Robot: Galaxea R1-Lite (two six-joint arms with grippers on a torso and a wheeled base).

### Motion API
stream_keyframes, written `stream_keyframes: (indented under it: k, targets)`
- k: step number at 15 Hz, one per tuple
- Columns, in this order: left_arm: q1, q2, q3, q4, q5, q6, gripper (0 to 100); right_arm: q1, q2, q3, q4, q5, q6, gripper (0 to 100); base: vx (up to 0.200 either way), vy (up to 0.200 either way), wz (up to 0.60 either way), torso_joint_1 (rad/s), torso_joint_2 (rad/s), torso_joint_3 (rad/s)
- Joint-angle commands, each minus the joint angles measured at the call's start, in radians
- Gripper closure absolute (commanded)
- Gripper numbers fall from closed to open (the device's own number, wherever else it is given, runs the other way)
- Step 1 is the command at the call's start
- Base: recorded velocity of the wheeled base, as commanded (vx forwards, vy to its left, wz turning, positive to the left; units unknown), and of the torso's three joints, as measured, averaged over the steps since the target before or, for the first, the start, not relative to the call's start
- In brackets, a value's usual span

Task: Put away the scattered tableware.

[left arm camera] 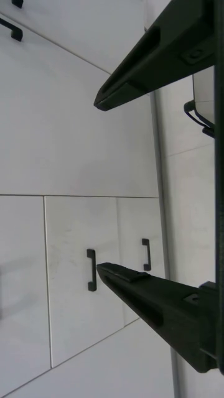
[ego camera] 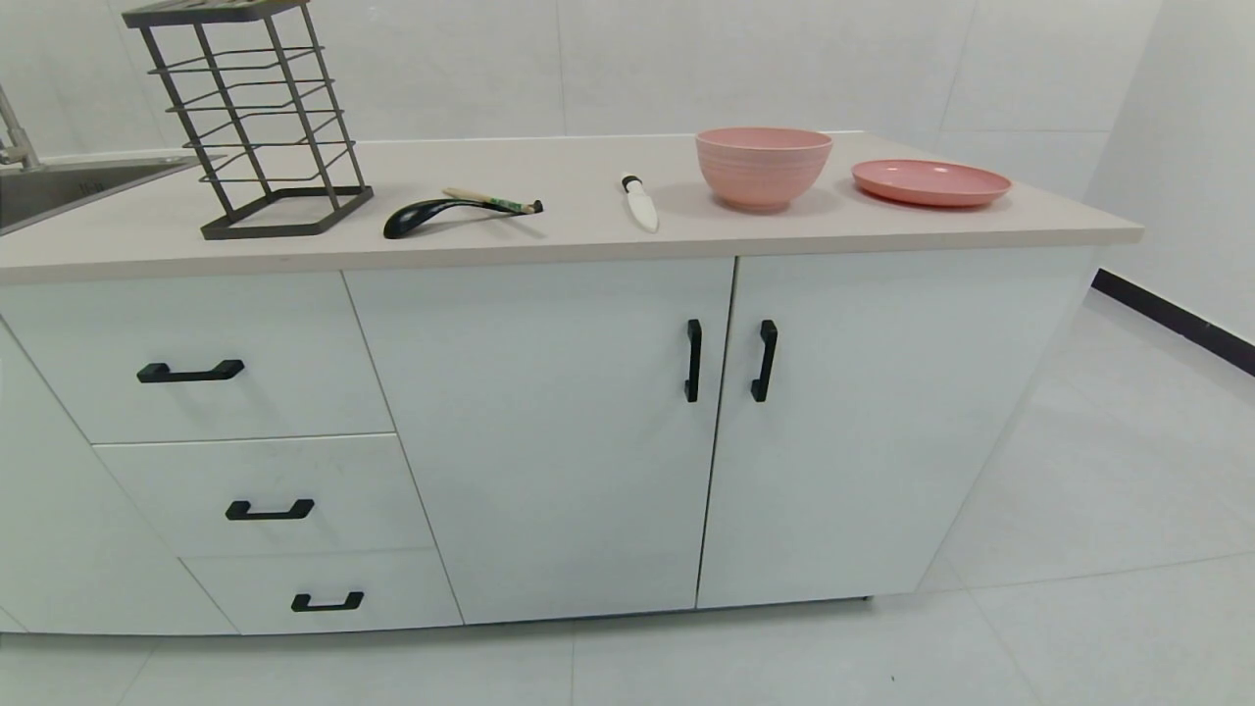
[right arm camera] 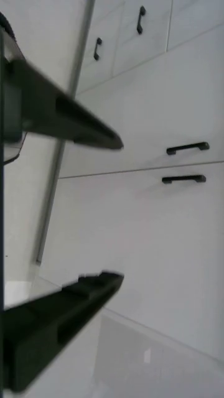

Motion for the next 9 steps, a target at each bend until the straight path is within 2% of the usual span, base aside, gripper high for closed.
stream_keyframes:
  k: [1,5,9]
  targets:
    - [-0.001,0.001,0.000,0.000,0.000,0.000,0,0.065,0.220,-0.018,-0.085,0.006,0.000,0,0.000,0.000,0.00,0.000,0.00,0.000]
    - [-0.001,0.001,0.000,-0.002,0.004,-0.001,0,0.140,0.514,-0.053,-0.258,0.008,0.000,0,0.000,0.000,0.00,0.000,0.00,0.000]
    - [-0.001,0.001,0.000,0.000,0.004,-0.003,0,0.154,0.706,-0.075,-0.406,0.014,-0.025,0,0.000,0.000,0.00,0.000,0.00,0.000]
